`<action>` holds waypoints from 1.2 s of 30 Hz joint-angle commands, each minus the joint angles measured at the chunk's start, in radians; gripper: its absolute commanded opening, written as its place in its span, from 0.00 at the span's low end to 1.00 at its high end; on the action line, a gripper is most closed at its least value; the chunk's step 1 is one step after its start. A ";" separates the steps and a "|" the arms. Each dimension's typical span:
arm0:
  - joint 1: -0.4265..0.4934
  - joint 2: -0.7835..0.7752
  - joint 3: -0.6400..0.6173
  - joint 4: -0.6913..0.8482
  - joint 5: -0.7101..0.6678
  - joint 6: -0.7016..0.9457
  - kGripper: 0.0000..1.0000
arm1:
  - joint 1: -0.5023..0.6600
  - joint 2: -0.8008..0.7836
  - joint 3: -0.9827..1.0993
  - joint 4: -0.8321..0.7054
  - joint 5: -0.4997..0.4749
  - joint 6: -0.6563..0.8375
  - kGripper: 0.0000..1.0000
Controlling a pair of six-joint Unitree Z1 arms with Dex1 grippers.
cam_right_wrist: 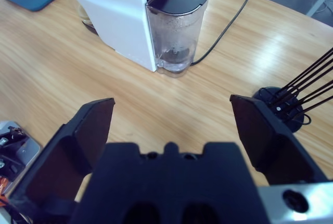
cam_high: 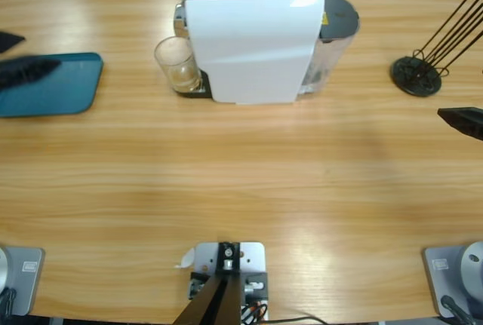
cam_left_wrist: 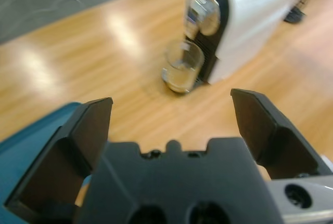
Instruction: Pour coffee
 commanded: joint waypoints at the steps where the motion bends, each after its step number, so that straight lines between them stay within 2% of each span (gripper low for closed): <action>1: 0.022 0.085 -0.049 0.046 0.031 0.085 0.96 | 0.017 0.035 0.036 -0.005 0.018 0.010 1.00; 3: 0.025 0.091 -0.059 0.047 0.070 0.104 1.00 | 0.017 0.036 0.039 -0.011 0.017 0.010 1.00; 6: 0.035 0.142 -0.060 0.089 0.031 0.272 1.00 | 0.018 0.034 0.041 -0.012 0.015 0.010 1.00; 8: 0.040 0.136 -0.065 0.126 0.043 0.286 1.00 | 0.018 0.033 0.041 -0.011 0.015 0.010 1.00; 11: 0.040 0.154 -0.073 0.107 -0.012 0.336 1.00 | 0.018 0.053 0.042 -0.011 0.015 0.010 1.00; 14: 0.089 0.196 -0.080 0.101 -0.114 0.451 1.00 | 0.017 0.064 0.041 -0.012 0.013 0.010 1.00; 17: 0.171 0.196 -0.080 0.089 -0.315 0.506 1.00 | 0.018 0.076 0.041 -0.014 0.015 0.010 1.00; 23: 0.255 0.307 -0.090 0.078 -0.473 0.599 1.00 | 0.018 0.089 0.040 -0.015 0.013 0.010 1.00; 29: 0.256 0.469 -0.193 0.067 -0.491 0.599 1.00 | 0.018 0.088 0.041 -0.016 0.013 0.010 1.00; 32: 0.218 0.508 -0.256 0.056 -0.495 0.592 1.00 | 0.018 0.087 0.041 -0.016 0.014 0.010 1.00; 36: 0.205 0.560 -0.241 0.056 -0.569 0.615 1.00 | 0.018 0.080 0.041 -0.015 0.015 0.010 1.00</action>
